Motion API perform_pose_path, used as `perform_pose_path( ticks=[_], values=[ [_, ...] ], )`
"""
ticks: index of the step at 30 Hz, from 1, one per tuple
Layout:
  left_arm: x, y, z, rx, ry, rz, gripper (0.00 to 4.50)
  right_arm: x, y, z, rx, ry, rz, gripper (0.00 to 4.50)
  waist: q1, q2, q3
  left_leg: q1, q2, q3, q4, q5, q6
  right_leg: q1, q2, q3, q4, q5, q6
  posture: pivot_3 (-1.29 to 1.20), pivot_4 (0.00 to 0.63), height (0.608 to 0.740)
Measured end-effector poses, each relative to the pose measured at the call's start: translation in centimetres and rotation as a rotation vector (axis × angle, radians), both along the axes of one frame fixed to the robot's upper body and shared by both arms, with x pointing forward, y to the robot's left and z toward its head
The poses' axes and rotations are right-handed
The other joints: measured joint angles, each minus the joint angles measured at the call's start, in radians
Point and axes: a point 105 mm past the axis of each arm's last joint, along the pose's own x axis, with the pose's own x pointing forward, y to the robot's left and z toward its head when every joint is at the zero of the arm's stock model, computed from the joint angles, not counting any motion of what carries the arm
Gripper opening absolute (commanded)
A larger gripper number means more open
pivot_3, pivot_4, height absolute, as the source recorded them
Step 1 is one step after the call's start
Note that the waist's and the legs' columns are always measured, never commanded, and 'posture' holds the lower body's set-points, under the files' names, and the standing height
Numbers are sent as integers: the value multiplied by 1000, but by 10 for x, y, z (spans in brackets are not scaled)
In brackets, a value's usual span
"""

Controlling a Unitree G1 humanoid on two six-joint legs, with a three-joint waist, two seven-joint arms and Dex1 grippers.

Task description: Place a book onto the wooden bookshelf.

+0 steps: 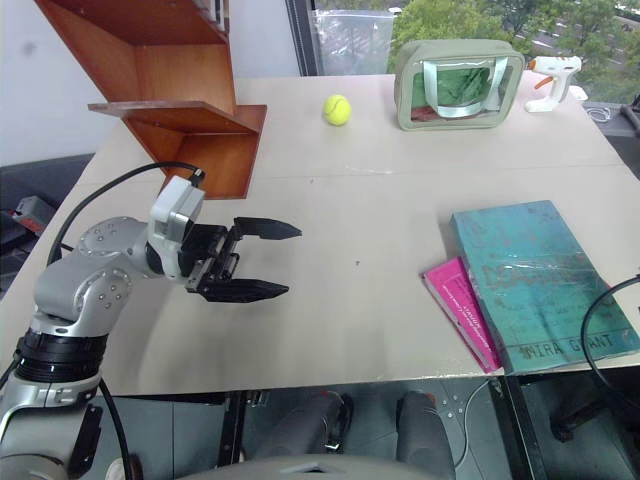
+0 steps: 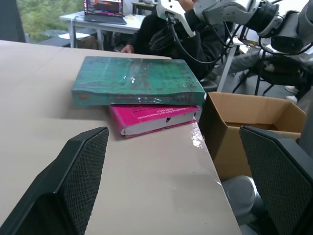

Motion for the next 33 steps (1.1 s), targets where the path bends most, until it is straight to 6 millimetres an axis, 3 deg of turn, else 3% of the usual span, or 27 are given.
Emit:
perform_pose_path(
  ticks=[4,8,15,30,33],
  values=[
    [2,2,-1,1,3,7,4500,10,-25,-17,46,10,-89,781,1,1,1,1,0,0,1,0,0,2,0,0,0,0,0,0,150,740],
    [3,2,-1,2,2,18,4500,20,-29,-27,131,14,-125,781,3,2,1,1,0,-1,0,0,0,2,0,-1,0,0,0,0,150,740],
    [1,12,-7,16,19,56,4500,38,6,-50,393,10,-71,781,-1,2,0,1,1,-1,0,0,0,1,1,0,-1,0,-1,0,150,740],
    [-3,21,-13,29,28,77,4500,41,90,-57,602,128,58,781,1,2,0,1,6,-1,1,-1,-2,1,6,-1,-1,2,-3,0,150,740],
    [-6,23,-17,35,37,67,4500,40,93,-57,576,131,58,781,2,2,0,1,6,-1,1,-1,-2,1,6,-1,-1,2,-3,0,150,740]
  ],
)
